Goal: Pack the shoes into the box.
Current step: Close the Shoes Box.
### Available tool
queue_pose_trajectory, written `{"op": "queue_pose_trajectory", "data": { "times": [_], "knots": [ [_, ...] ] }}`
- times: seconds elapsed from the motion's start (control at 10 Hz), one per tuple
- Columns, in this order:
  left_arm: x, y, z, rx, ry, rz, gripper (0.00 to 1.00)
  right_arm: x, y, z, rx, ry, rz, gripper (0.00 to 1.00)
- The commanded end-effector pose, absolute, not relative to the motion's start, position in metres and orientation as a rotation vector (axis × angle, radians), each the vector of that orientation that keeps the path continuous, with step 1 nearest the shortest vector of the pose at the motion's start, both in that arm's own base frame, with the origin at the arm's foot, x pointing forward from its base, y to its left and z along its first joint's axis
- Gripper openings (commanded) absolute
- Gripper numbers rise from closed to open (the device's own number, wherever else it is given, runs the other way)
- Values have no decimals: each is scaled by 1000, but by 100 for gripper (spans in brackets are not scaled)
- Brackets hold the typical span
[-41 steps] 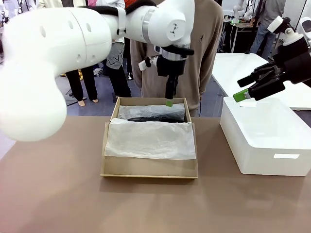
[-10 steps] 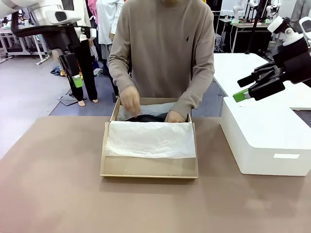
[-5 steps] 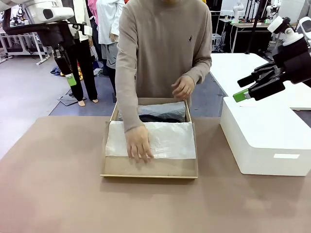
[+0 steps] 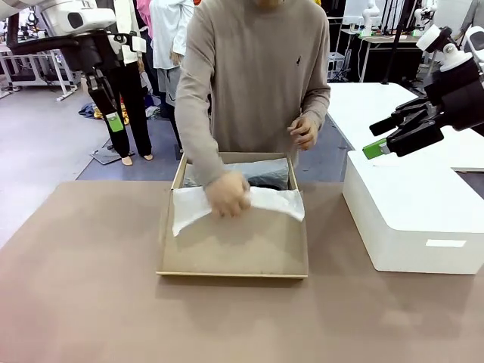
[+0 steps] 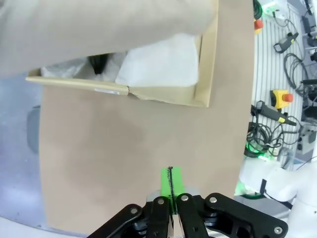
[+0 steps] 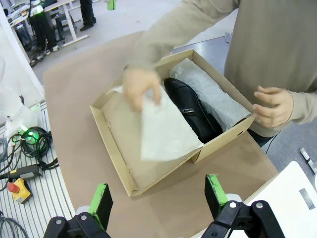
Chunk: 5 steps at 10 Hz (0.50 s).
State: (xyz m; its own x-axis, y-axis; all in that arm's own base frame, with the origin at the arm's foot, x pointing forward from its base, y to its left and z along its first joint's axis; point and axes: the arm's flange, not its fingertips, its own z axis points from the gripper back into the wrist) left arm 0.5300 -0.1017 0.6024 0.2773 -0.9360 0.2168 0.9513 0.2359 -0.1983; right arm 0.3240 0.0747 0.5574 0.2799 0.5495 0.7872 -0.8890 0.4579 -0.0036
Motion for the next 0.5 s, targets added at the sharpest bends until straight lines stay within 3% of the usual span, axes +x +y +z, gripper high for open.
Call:
{"op": "queue_pose_trajectory", "data": {
  "times": [0.0, 0.4],
  "knots": [
    [528, -100, 602, -300, -46, -1292, 0, 328, 74, 557, 514, -833, 1039, 100],
    [539, -83, 586, -508, -75, -1544, 0, 328, 74, 557, 514, -833, 1039, 100]
  ]
}}
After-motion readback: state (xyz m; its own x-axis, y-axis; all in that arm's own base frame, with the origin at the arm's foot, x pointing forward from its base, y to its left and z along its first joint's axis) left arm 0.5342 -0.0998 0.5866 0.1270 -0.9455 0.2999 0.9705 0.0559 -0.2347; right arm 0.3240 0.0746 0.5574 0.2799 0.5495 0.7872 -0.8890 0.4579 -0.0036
